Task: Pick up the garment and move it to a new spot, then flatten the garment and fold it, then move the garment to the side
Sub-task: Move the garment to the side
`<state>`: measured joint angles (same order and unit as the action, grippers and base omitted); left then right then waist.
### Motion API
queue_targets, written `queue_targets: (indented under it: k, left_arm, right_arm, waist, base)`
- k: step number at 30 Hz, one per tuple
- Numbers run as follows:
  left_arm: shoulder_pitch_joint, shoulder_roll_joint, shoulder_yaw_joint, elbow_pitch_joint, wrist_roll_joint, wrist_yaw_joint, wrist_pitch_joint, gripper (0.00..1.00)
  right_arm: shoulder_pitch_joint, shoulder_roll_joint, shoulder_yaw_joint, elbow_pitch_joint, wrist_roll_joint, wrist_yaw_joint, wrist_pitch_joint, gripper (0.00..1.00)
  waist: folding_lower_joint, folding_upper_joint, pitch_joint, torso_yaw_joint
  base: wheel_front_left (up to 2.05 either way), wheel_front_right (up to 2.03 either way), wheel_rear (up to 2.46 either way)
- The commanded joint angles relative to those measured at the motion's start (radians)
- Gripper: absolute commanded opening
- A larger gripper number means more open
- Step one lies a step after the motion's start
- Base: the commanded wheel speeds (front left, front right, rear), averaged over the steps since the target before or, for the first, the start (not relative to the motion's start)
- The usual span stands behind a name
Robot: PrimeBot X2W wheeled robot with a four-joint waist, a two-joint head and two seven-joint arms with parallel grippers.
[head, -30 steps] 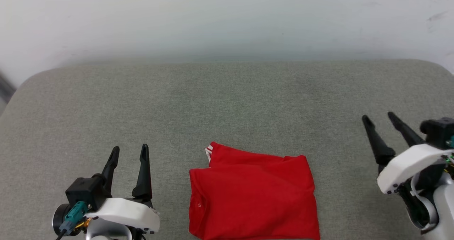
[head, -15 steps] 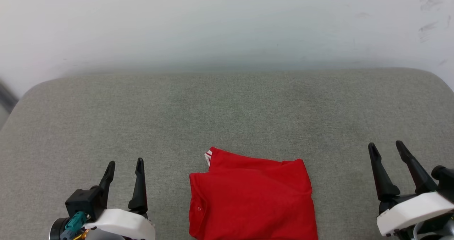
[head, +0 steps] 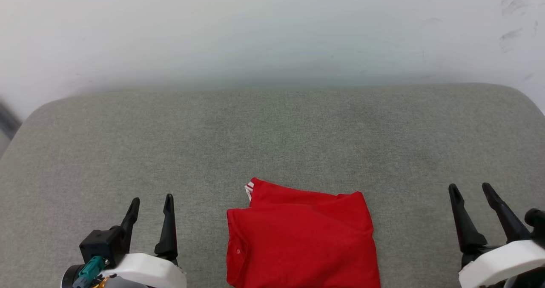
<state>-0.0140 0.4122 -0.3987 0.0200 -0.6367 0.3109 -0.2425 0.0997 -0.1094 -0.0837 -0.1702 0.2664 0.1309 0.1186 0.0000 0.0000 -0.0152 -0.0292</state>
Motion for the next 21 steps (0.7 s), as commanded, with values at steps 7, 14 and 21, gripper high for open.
queue_targets:
  k: [7, 14, 21]
  left_arm:
    - [-0.008, -0.007, 0.016, -0.004, -0.002, 0.002, -0.010, 1.00]
    - [-0.024, -0.022, 0.031, -0.011, 0.004, 0.001, -0.016, 1.00]
    - [-0.048, -0.038, 0.032, -0.012, 0.017, -0.012, -0.020, 1.00]
  right_arm:
    - [-0.029, -0.034, -0.120, 0.055, 0.110, 0.000, 0.153, 1.00]
    - [-0.087, -0.116, -0.176, 0.249, 0.245, 0.000, 0.382, 1.00]
    - [-0.124, -0.080, -0.081, 0.411, 0.420, 0.000, 0.535, 1.00]
  waist:
    - [0.0000, 0.0000, 0.006, 0.005]
    - [0.0000, 0.0000, 0.025, 0.036]
    - [0.0000, 0.0000, 0.060, 0.086]
  base:
    - [0.00, 0.00, 0.00]
    - [0.00, 0.00, 0.00]
    - [0.00, 0.00, 0.00]
